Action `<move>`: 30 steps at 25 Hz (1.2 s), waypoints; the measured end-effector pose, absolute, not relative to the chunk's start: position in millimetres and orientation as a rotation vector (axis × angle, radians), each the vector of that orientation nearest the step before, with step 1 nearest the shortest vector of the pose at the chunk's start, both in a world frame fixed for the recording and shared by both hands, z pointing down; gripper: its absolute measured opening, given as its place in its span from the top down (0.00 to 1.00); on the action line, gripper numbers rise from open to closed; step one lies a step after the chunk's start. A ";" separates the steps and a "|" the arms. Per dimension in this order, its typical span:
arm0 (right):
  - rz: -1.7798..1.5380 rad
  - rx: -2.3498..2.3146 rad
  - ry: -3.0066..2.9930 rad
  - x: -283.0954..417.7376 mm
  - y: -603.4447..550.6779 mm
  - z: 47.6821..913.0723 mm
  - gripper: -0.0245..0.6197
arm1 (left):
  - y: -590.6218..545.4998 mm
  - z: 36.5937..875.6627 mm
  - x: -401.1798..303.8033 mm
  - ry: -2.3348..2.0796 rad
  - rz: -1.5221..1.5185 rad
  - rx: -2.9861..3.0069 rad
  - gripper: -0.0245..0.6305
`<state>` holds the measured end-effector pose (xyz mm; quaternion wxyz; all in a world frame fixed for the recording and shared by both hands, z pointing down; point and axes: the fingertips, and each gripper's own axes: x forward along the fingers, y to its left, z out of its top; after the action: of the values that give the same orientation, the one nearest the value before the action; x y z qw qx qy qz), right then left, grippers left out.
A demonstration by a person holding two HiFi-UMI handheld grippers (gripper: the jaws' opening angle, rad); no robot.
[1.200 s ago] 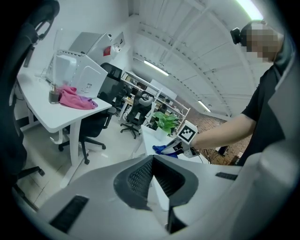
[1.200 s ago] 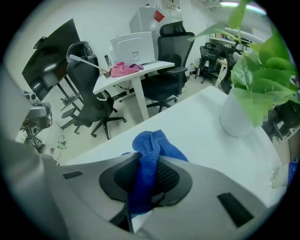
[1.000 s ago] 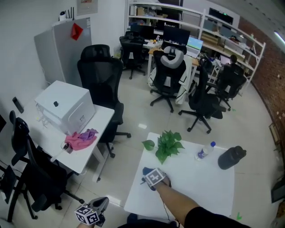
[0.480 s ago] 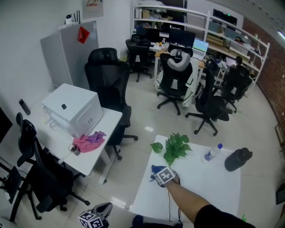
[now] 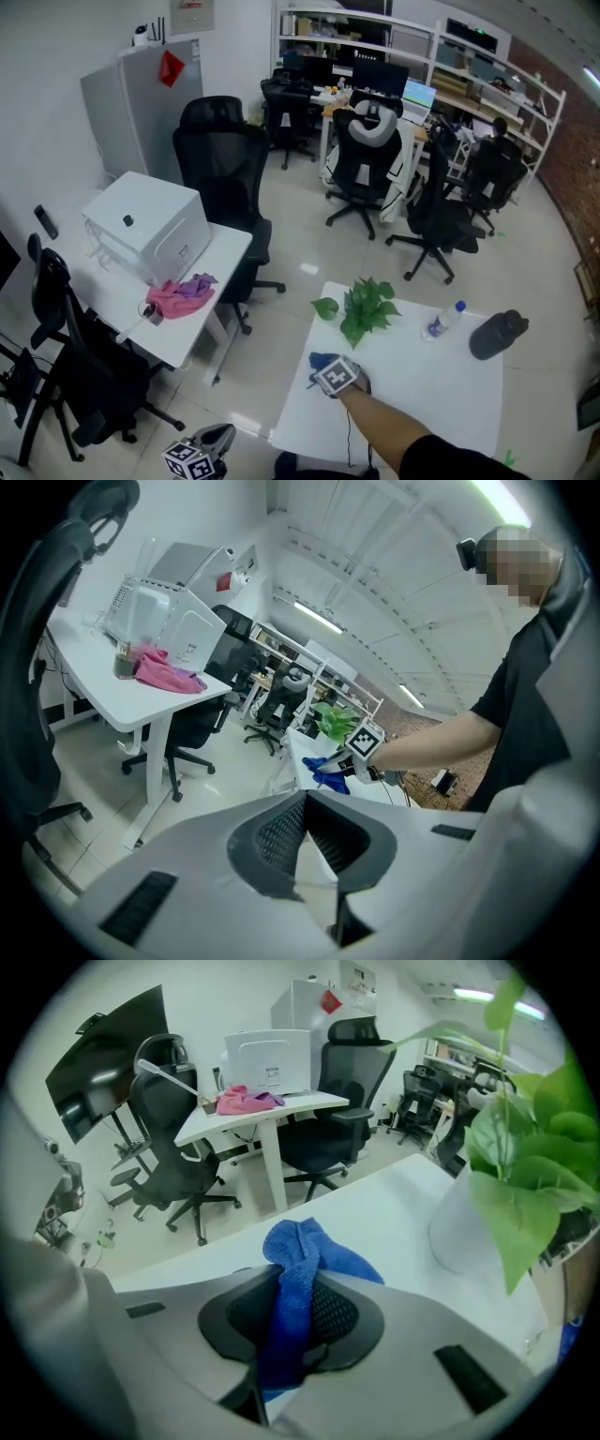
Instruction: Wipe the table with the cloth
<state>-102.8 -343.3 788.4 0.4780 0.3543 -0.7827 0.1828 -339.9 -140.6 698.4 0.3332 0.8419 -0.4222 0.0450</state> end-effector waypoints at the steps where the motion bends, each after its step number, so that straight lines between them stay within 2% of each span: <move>1: 0.447 0.887 -1.900 -98.1 -354.1 789.2 0.86 | -139.7 698.1 -341.2 -1.105 0.123 2.199 0.96; 9: 0.526 0.963 -1.834 -74.7 -379.0 789.1 0.85 | -130.5 696.2 -352.7 -1.141 0.131 2.188 0.96; 14: 0.605 0.863 -1.992 -114.3 -318.4 767.9 0.85 | -134.5 695.2 -351.7 -1.134 0.105 2.188 0.96; 18: 0.565 0.788 -1.909 -112.2 -273.3 795.2 0.85 | -140.9 697.0 -343.7 -1.112 0.092 2.201 0.96; 30: 0.484 1.021 -1.847 -78.5 -399.0 790.5 0.86 | -123.1 706.1 -355.3 -1.123 0.137 2.172 0.96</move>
<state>-78.5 -399.0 790.5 0.4692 0.4165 -0.7533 0.1973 -355.3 -123.1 706.1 0.3393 0.8344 -0.4312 0.0527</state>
